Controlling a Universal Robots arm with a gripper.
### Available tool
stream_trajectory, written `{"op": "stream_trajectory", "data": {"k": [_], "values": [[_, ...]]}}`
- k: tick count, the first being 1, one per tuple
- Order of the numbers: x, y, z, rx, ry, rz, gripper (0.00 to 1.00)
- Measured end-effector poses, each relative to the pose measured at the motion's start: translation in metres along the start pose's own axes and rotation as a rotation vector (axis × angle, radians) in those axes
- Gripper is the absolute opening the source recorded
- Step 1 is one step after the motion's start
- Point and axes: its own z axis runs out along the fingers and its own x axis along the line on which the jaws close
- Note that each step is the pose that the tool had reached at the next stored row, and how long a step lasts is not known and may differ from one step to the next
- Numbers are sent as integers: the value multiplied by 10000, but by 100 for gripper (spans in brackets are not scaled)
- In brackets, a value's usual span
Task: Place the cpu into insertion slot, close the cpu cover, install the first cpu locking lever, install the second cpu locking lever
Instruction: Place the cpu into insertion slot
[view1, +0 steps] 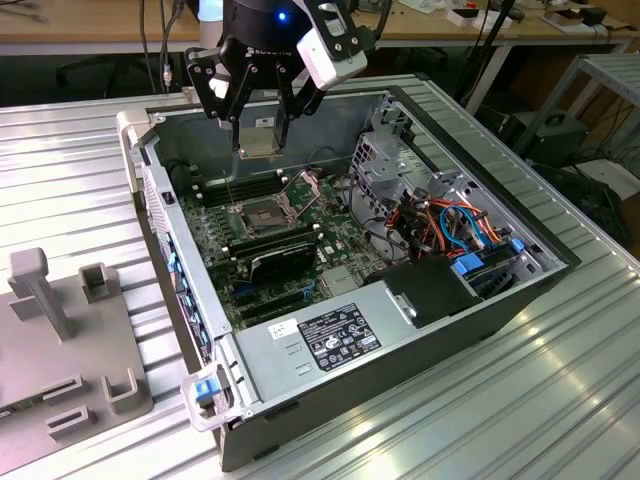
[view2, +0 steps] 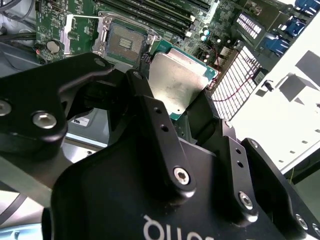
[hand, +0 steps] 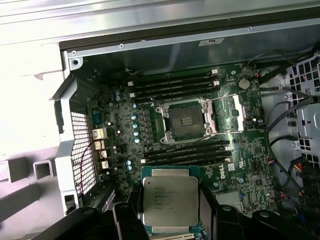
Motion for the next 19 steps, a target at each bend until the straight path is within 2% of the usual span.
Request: {"op": "stream_trajectory", "data": {"k": [10,19], "values": [[0,0,1,3,-6,137,55],[0,0,2,14,-28,630,55]]}}
